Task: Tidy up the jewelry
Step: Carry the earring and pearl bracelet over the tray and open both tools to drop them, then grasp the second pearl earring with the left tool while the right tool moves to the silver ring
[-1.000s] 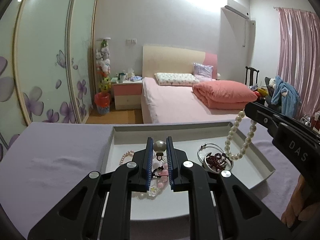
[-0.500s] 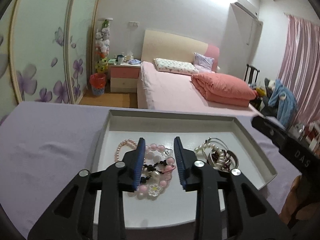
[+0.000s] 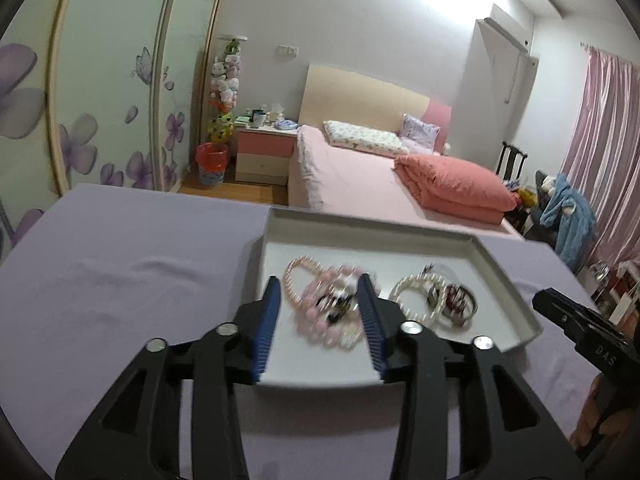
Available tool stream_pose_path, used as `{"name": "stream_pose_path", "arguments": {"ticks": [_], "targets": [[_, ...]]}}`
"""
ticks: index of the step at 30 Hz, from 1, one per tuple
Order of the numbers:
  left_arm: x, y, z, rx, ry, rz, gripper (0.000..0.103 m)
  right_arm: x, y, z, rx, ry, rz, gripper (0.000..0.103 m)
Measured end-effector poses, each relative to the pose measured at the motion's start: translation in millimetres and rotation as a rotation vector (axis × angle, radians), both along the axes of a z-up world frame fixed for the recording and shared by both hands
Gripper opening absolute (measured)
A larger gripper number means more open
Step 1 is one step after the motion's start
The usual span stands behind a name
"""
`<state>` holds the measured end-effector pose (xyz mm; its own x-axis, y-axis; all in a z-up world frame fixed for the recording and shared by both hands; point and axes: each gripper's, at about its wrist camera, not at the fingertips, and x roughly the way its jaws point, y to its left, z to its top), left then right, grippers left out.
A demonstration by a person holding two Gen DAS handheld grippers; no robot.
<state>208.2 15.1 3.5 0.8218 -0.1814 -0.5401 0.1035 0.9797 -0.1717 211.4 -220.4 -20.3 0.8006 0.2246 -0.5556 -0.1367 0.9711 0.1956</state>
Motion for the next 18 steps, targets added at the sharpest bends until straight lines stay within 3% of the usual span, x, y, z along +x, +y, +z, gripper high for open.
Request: {"name": "stream_pose_path", "arguments": {"ticks": [7,9,16,18], "targets": [[-21.5,-2.5,-18.7,0.082,0.067,-0.033,0.061,-20.1,21.8,-43.7,-0.102,0.184,0.089,0.037],[-24.4,-4.9,-23.7,0.106,0.083,-0.044,0.063,-23.4,30.1,-53.8,-0.141,0.217,0.105,0.042],[-36.5,-12.9,-27.8,0.145,0.079,-0.073,0.064,-12.3,46.1,-62.3,-0.224,0.256,0.101,0.042],[-36.6,-17.4,-28.6,0.155,0.083,-0.084,0.064,-9.2,48.2,-62.9,-0.232,0.253,0.105,0.038]]}}
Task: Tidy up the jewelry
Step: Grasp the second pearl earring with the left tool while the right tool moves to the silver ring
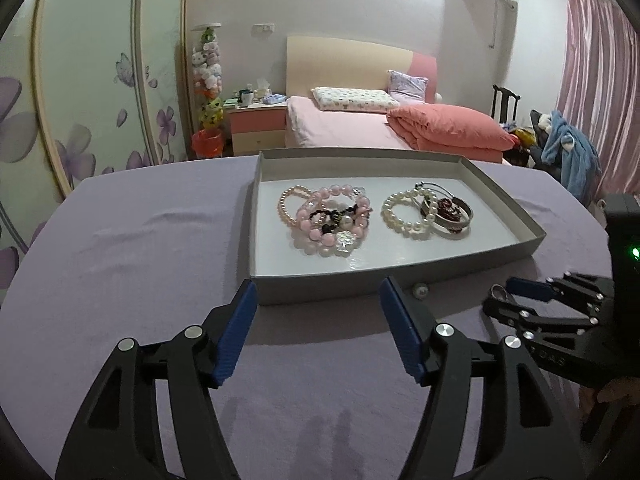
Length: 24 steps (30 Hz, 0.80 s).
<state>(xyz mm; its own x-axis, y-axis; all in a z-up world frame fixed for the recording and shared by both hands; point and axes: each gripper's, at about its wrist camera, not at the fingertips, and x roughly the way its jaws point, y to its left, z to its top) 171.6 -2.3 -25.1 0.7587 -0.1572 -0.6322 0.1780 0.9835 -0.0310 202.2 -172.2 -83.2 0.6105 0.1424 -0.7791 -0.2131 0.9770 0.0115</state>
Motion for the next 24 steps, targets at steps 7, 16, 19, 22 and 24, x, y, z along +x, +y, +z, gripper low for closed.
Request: {"name": "stream_pose_path", "arguments": {"ticks": [7,16,19,22,24], "targets": [[0.3,-29.4,-8.7,0.013,0.049,-0.058,0.064,-0.5,-21.2,2.1,-0.010,0.004,-0.041,0.022],[16.2,-88.2,-31.9,0.090,0.143,-0.068,0.048,-4.3,-54.6,-0.2,0.026,0.001,-0.111,0.022],[24.6,-96.2,-38.7,0.101,0.174,-0.035,0.043,-4.0,-55.2,-0.6,0.032,0.002,-0.107,0.022],[30.3,-98.9,-42.3,0.119,0.184,-0.006,0.039,-4.3,-56.7,-0.4,0.038,0.003,-0.104,0.022],[32.7,-98.9,-41.8,0.118,0.183,0.018,0.036,-4.2,-56.3,-0.3,0.038,0.003,-0.102,0.022]]}}
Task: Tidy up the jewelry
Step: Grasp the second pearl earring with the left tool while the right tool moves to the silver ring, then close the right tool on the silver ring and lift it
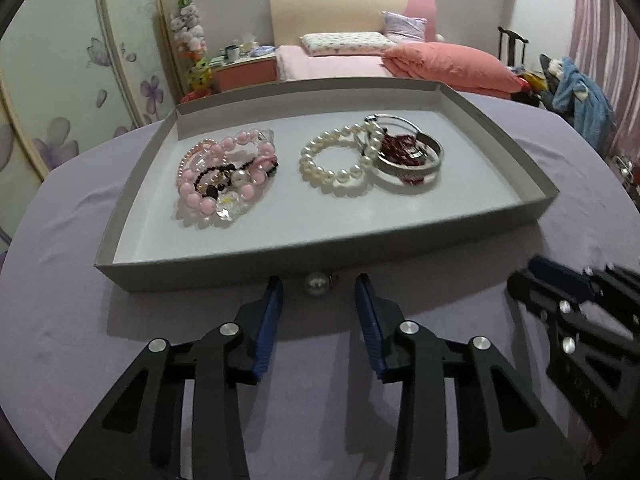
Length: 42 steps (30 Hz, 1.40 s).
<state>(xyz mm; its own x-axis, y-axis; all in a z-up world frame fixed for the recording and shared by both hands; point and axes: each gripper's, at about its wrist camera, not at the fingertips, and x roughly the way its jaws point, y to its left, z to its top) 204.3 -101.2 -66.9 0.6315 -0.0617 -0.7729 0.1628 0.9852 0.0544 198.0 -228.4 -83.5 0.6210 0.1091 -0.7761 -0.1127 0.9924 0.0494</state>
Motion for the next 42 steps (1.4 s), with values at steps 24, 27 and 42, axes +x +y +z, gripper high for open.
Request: {"name": "stream_pose_path", "arguments": {"ticks": [24,27,42], "targets": [[-25.1,74.6,2.2,0.017,0.000,0.046,0.018,0.6,43.8,1.2,-0.017,-0.001,0.087,0.024],[-23.7,76.7,2.9,-0.003,0.003,0.047,0.019,0.4,42.1,0.9,0.000,0.002,0.082,0.024],[-22.7,77.0,3.0,-0.010,0.004,0.039,0.024,-0.6,44.8,0.2,-0.017,0.001,0.086,0.029]]}}
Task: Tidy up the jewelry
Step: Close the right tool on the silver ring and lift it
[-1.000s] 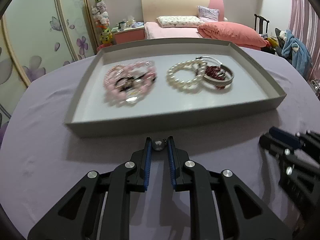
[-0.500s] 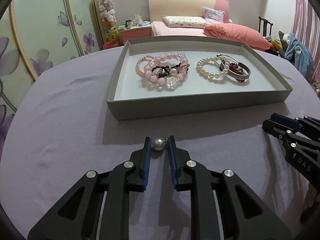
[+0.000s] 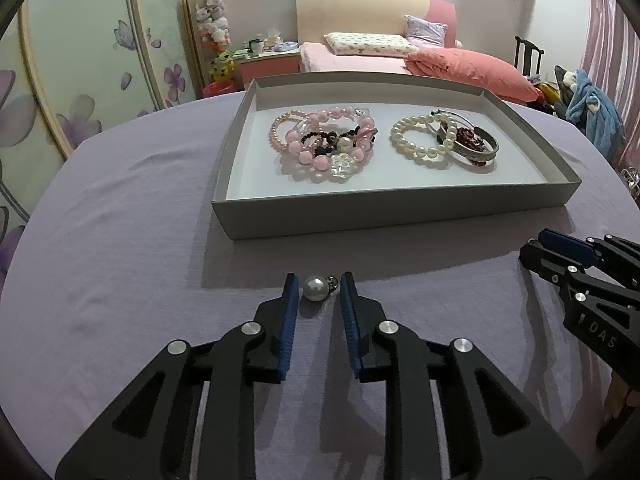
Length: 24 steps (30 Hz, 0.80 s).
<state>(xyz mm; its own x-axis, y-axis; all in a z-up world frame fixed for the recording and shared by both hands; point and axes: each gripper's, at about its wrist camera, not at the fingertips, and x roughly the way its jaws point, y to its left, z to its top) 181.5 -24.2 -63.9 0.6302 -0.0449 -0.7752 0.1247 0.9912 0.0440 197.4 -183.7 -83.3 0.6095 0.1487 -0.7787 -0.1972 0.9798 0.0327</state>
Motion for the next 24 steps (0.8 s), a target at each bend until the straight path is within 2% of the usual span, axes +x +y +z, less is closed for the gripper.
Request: {"name": "stream_pose_path", "arguments": {"ticks": [11,13,15,16,18,24], "targets": [[-0.1,-1.9,-0.1,0.005,0.000,-0.001,0.025,0.1,0.0,0.1,-0.002,0.000,-0.001,0.029],[0.3,-2.6,-0.4,0.006,-0.001,-0.001,0.024,-0.3,0.5,0.0,-0.011,-0.002,-0.005,0.028],[0.3,-2.9,-0.3,0.005,-0.001,-0.002,0.024,-1.2,2.0,0.4,-0.020,-0.004,-0.010,0.022],[0.4,-4.1,-0.5,0.004,-0.001,-0.005,0.020,-1.2,2.6,0.4,-0.020,-0.005,-0.013,0.022],[-0.2,-6.9,-0.6,0.010,-0.003,-0.018,0.017,-0.5,-1.0,0.4,0.006,-0.001,-0.021,0.022],[-4.7,0.4,0.5,-0.025,-0.006,-0.012,0.016,-7.7,-9.6,4.8,0.091,-0.019,-0.047,0.022]]}}
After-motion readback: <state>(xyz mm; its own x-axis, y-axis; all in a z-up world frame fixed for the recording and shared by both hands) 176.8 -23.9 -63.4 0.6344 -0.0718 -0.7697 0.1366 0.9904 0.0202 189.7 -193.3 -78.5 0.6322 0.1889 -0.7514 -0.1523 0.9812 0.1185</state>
